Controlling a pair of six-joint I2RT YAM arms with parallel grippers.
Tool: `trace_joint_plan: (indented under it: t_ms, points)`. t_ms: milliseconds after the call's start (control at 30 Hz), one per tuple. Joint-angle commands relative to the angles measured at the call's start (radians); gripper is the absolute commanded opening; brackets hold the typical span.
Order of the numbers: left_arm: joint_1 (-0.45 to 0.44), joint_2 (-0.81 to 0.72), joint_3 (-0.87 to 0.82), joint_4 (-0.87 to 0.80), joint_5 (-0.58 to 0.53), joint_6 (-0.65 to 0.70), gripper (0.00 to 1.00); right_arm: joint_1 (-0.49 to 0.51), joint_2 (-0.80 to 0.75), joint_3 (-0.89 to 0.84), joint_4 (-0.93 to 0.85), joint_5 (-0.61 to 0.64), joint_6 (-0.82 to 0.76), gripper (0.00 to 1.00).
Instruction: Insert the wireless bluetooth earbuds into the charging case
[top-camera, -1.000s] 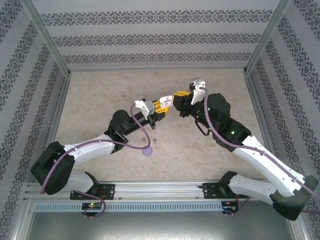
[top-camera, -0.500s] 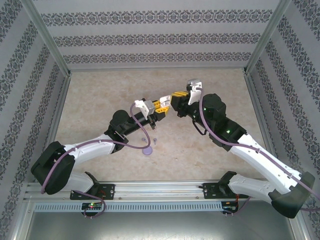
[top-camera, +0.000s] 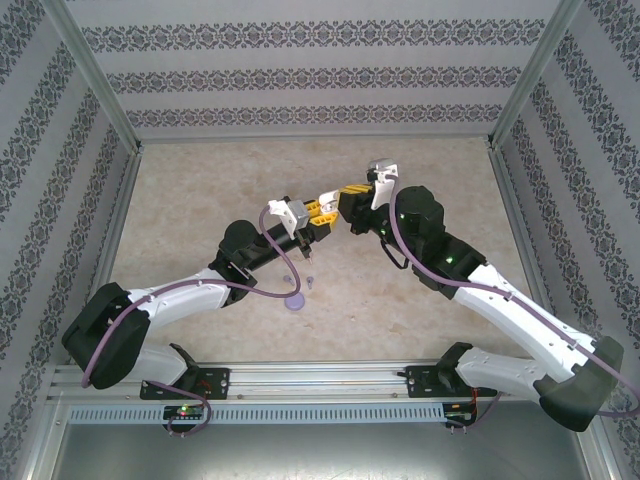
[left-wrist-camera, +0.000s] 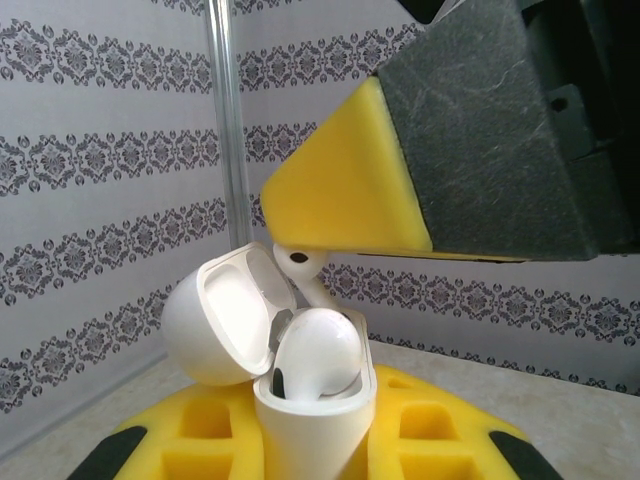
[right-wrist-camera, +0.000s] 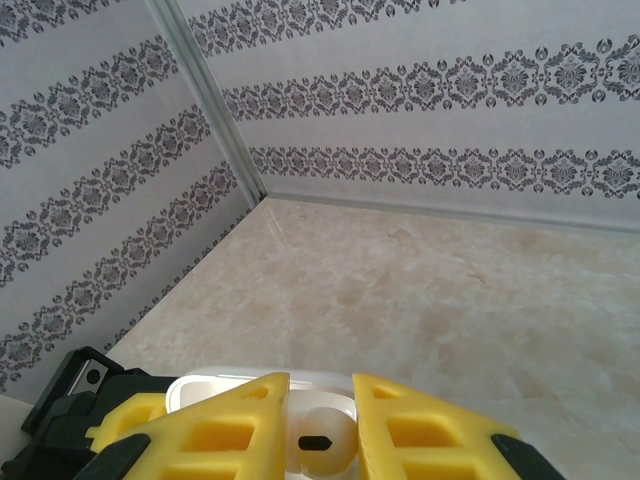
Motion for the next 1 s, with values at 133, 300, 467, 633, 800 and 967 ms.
trace_joint_plan:
  t_ms: [133,300,467,633,800,967]
  points:
    - [0.0,-0.016,0.025,0.071,0.026,-0.02,0.0,0.008,0.001,-0.032,0.038,0.002,-0.008,0.2]
    - [-0.001,-0.027,0.025,0.073,0.021,-0.02,0.0,0.009,-0.016,-0.073,0.053,-0.018,-0.051,0.2]
    - [-0.003,-0.029,0.029,0.076,0.02,-0.023,0.0,0.024,-0.03,-0.102,0.054,-0.061,-0.099,0.2]
    - [-0.003,-0.023,0.035,0.076,0.018,-0.022,0.0,0.043,-0.027,-0.111,0.044,-0.083,-0.136,0.19]
    - [-0.004,-0.02,0.036,0.074,0.02,-0.022,0.0,0.051,-0.008,-0.104,0.024,-0.081,-0.149,0.2]
    - [-0.006,-0.017,0.036,0.069,0.019,-0.019,0.0,0.051,0.004,-0.085,0.008,-0.071,-0.145,0.25]
